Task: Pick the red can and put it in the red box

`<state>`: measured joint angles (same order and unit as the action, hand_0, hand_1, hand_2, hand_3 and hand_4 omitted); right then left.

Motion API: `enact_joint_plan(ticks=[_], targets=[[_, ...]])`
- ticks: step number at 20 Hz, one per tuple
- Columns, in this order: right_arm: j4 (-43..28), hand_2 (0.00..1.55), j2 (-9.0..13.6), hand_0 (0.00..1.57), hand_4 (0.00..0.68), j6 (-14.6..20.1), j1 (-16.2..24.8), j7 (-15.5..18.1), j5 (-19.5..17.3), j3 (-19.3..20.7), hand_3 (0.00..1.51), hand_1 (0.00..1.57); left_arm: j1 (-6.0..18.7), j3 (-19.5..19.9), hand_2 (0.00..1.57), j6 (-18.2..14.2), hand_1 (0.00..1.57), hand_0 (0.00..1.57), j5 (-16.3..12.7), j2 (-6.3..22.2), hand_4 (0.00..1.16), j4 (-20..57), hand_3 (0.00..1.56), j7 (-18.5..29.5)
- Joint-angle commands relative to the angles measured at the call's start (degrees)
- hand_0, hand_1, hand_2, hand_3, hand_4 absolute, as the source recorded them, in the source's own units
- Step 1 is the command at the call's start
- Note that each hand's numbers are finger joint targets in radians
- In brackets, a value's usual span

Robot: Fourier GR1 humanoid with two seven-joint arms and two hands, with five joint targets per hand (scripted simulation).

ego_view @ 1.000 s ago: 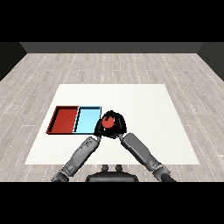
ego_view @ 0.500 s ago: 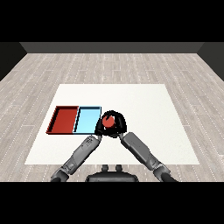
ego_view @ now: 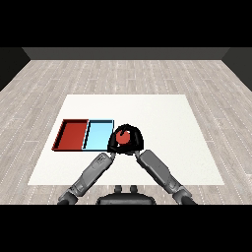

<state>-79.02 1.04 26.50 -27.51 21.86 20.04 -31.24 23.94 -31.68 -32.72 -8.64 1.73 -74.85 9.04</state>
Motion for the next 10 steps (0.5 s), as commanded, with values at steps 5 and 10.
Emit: enact_joint_plan(ticks=[5, 10], targets=[[-1.6, 0.0, -1.0, 0.0, 0.0, -4.9, 0.9, -1.3, -1.0, 1.0, 0.0, 0.0, 1.9, -0.4, 1.57, -0.5, 1.57, 1.57, -1.7, -1.7, 1.14, 1.3, 1.49, 1.3], [-5.5, 0.0, -0.6, 0.0, 0.0, -6.6, 3.1, -3.6, -3.8, 3.7, 0.0, 0.0, 3.2, 3.6, 1.57, 2.1, 1.57, 1.57, 0.5, -1.1, 1.15, 0.5, 1.49, -2.5]])
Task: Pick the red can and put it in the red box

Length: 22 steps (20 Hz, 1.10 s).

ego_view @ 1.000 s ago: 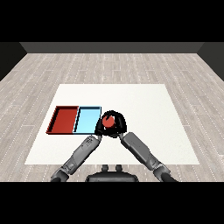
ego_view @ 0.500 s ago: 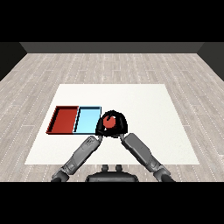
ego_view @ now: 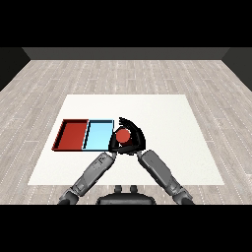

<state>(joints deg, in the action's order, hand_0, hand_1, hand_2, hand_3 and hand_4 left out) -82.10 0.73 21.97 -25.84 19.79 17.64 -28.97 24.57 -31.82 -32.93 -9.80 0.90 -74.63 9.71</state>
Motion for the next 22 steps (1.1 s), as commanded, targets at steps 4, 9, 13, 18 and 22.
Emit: enact_joint_plan(ticks=[4, 9, 13, 18, 22], targets=[[0.1, 0.0, -0.7, 0.0, 0.0, -1.1, -1.0, -1.7, -3.7, 3.2, 0.0, 0.0, 1.7, 0.8, 1.57, -0.5, 1.57, 1.57, 2.5, -0.9, 1.15, 0.4, 1.48, -1.2], [-5.6, 0.0, 0.5, 0.0, 0.0, -2.0, 2.1, -4.3, -7.7, 6.1, 0.0, 0.0, -1.0, 3.9, 1.57, 2.9, 1.57, 1.57, 3.3, -0.9, 1.14, 0.7, 1.48, -0.6], [-10.5, 0.0, 1.5, 0.0, 0.0, -0.5, -0.4, -6.6, -7.4, 10.0, 0.0, 0.0, -1.4, 7.7, 1.57, 6.8, 1.57, 1.57, 0.1, 0.3, 1.13, 1.4, 1.49, 0.8], [-21.8, 0.0, 6.4, 0.0, 0.0, 0.3, 2.9, -10.9, -8.7, 13.9, 0.0, 0.0, -6.1, 7.4, 1.55, 6.0, 1.57, 1.57, 2.2, 0.0, 1.12, 1.9, 1.45, 5.4], [-24.5, 0.0, 8.2, 0.0, 0.0, -2.9, 10.5, -9.9, -4.0, 19.2, 0.0, 0.0, -5.4, 8.2, 1.57, 5.4, 1.57, 1.57, 4.7, 2.5, 1.13, -4.3, 1.46, -0.6]])
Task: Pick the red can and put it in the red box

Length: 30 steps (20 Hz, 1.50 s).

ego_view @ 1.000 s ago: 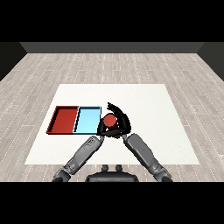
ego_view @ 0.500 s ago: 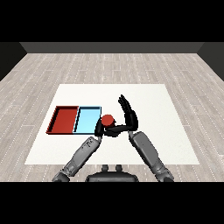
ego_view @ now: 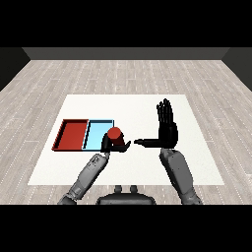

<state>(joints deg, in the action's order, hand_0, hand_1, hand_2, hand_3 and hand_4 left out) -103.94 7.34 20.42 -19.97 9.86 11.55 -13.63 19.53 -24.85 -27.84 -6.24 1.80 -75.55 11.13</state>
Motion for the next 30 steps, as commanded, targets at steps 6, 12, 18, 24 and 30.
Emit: enact_joint_plan(ticks=[6, 12, 18, 24, 30], targets=[[5.0, 0.0, 3.5, 0.0, 0.0, -7.5, 8.5, 6.8, 5.4, 9.8, 0.0, 0.0, -2.0, 4.5, 1.57, 0.7, 1.57, 1.57, 4.2, 9.2, 1.11, -11.5, 1.46, -6.7], [9.7, 0.0, 5.5, 0.0, 0.0, -10.2, 14.2, 9.1, 4.6, 12.0, 0.0, 0.0, 3.8, 10.8, 1.56, 1.9, 1.57, 1.57, 5.3, 13.6, 1.12, -9.5, 1.42, -13.3], [17.9, 0.0, 4.7, 0.0, 0.0, -14.3, 18.3, 16.1, 4.1, 12.1, 0.0, 0.0, 5.9, 14.4, 1.53, 2.3, 1.57, 1.57, 10.4, 18.8, 1.12, 1.0, 1.4, -12.1], [19.9, 0.0, 3.5, 0.0, 0.0, -13.6, 18.4, 16.6, 3.2, 12.4, 0.0, 0.0, 11.5, 20.7, 1.52, 6.2, 1.54, 1.54, 9.8, 22.7, 1.08, 18.2, 1.45, -10.6], [19.8, 0.0, 3.6, 0.0, 0.0, -13.0, 14.1, 14.6, 3.3, 13.1, 0.0, 0.0, 13.3, 26.9, 1.57, 8.3, 1.57, 1.57, 8.3, 24.5, 1.09, 38.4, 1.49, -3.1]])
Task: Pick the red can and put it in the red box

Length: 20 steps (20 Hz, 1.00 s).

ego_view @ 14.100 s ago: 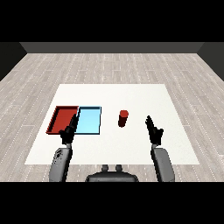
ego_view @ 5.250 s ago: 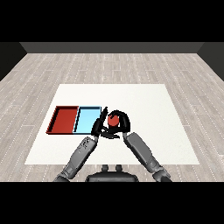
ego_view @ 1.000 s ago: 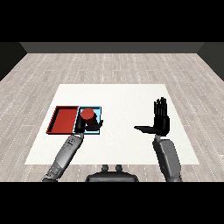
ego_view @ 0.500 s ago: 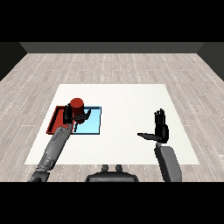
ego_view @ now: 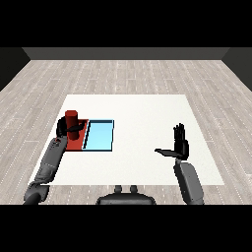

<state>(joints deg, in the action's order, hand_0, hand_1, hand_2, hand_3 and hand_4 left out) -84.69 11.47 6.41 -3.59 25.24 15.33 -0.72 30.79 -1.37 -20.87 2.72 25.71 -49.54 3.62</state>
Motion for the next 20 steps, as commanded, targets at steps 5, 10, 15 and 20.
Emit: enact_joint_plan(ticks=[5, 10, 15, 20], targets=[[-1.4, 0.0, -1.3, 0.0, 0.0, 1.0, 0.5, 2.4, -2.6, -1.3, 0.0, 0.0, 5.2, 4.4, 1.49, -2.0, 1.47, 1.47, 2.8, 0.9, 1.02, 26.9, 1.46, 7.6], [-3.1, 0.0, 0.2, 0.0, 0.0, 0.7, 1.9, 3.3, -3.4, -0.5, 0.0, 0.0, 7.5, 3.3, 0.45, -5.4, 0.33, 0.33, 6.2, 0.0, 0.72, 37.3, 0.33, 4.1], [-2.1, 0.0, 1.2, 0.0, 0.0, -1.0, -0.9, 2.7, -2.5, 0.3, 0.0, 0.0, 11.9, 5.7, 0.76, -2.7, 0.76, 0.76, 4.7, 0.2, 0.67, 42.8, 0.0, 0.8], [-2.7, 0.0, -2.0, 0.0, 0.0, -0.4, 1.1, 5.8, -3.7, -2.0, 0.0, 0.0, 11.8, 2.0, 0.0, 3.3, 0.0, 0.0, 8.7, 2.0, 0.65, 45.6, 0.0, 2.1]])
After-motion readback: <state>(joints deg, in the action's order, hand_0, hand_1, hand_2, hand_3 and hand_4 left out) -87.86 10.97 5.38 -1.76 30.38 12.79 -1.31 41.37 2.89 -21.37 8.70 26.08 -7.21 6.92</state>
